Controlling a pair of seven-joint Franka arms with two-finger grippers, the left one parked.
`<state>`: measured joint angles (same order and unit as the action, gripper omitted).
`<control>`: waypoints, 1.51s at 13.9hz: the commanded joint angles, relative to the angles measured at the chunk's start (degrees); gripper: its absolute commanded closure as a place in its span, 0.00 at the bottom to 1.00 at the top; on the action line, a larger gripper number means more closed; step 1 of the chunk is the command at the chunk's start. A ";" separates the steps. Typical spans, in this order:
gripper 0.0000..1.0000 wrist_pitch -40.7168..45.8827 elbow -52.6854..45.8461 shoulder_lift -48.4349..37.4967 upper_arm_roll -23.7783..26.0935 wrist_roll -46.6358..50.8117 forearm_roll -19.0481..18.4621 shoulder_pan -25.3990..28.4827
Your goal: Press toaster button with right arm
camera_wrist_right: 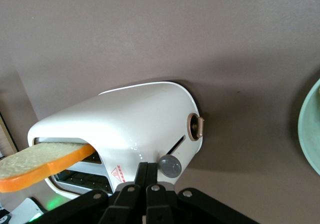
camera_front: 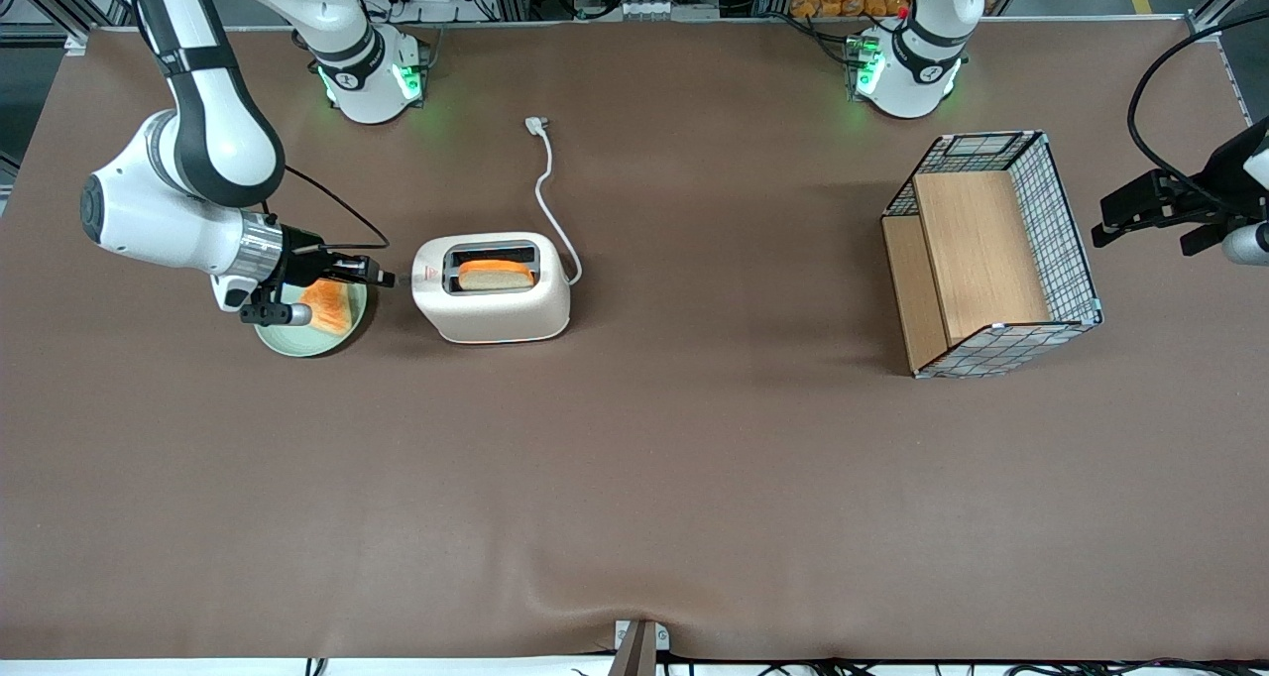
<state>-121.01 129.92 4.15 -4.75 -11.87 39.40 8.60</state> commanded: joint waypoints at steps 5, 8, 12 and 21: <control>1.00 0.95 0.60 3.23 -0.08 -5.80 5.77 -0.25; 1.00 1.92 0.51 4.90 -0.08 -5.89 6.48 -0.78; 1.00 3.32 0.42 7.63 -0.08 -9.30 7.53 -2.35; 1.00 4.20 -0.19 13.34 -0.17 -15.81 11.13 -3.59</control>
<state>-116.63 129.54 14.67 -5.16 -24.20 48.54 5.50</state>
